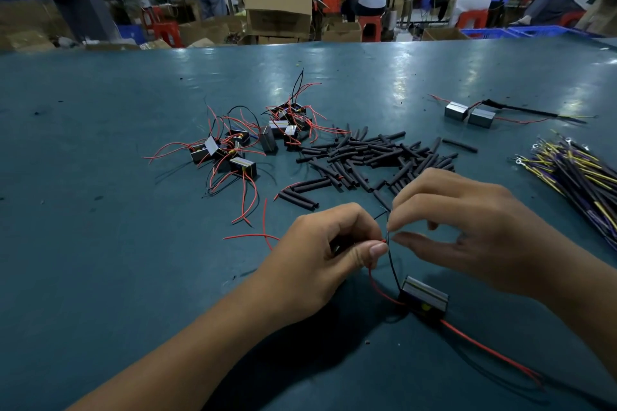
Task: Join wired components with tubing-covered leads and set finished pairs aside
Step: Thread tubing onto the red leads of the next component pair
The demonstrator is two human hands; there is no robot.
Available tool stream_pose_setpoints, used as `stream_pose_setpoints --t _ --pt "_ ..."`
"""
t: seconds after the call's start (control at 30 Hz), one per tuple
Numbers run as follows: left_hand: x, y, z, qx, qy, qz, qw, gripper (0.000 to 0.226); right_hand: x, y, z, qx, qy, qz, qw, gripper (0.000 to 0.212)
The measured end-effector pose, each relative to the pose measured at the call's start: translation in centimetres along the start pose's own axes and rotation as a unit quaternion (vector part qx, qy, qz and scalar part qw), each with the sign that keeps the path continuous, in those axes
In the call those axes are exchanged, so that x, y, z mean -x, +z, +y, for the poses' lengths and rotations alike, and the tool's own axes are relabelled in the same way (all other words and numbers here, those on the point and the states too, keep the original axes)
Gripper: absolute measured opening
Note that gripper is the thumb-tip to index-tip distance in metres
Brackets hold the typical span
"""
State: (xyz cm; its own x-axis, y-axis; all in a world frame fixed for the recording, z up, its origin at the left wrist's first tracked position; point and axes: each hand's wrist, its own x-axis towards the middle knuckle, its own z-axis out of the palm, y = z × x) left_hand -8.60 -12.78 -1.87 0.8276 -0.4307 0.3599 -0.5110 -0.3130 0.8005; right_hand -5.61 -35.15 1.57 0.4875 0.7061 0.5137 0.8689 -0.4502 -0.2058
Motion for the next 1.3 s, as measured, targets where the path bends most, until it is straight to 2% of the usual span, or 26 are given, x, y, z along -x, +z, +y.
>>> stream_pose_setpoints --t 0.3,0.7,0.8,0.9,1.0,1.03,1.13,1.17,1.2,1.23,1.3 --pt "-0.1 0.1 -0.1 0.008 0.007 -0.001 1.0 0.007 -0.2 0.2 -0.1 0.035 -0.036 0.002 0.999 0.021" --pt "0.0 0.0 -0.1 -0.003 0.019 0.006 1.0 0.006 -0.1 0.2 -0.5 0.022 0.003 -0.024 0.999 0.009" --pt "0.0 0.1 -0.1 -0.005 0.023 0.011 1.0 0.006 -0.2 0.3 -0.9 -0.02 0.035 -0.033 0.999 0.007" --pt "0.0 0.2 0.0 -0.013 0.029 0.016 0.999 0.009 -0.3 0.7 -1.5 -0.098 0.12 -0.027 0.988 0.01" --pt "-0.1 0.2 0.1 -0.015 0.037 0.021 0.999 0.01 -0.7 1.3 -2.0 -0.239 0.237 -0.029 0.941 0.014" --pt "-0.1 0.1 0.1 -0.016 0.038 0.021 0.999 0.01 -0.8 1.5 -2.0 -0.307 0.278 -0.036 0.91 0.015" --pt "0.0 0.1 0.1 -0.01 0.035 0.015 0.999 0.01 -0.8 1.7 -2.0 -0.482 0.387 -0.073 0.782 0.012" --pt "0.0 0.2 0.1 -0.002 0.031 0.015 0.999 0.009 -0.8 1.6 -1.9 -0.494 0.396 -0.075 0.771 0.011" --pt "0.0 0.2 0.1 0.008 0.028 0.015 0.999 0.007 -0.6 1.4 -1.6 -0.476 0.382 -0.065 0.789 0.012" --pt "0.0 0.2 0.1 0.017 0.024 0.016 0.999 0.006 -0.5 1.2 -1.4 -0.423 0.345 -0.044 0.837 0.012" --pt "-0.1 0.1 0.0 0.026 0.018 0.014 0.999 0.006 -0.4 0.5 -0.9 -0.217 0.211 0.005 0.953 0.008"
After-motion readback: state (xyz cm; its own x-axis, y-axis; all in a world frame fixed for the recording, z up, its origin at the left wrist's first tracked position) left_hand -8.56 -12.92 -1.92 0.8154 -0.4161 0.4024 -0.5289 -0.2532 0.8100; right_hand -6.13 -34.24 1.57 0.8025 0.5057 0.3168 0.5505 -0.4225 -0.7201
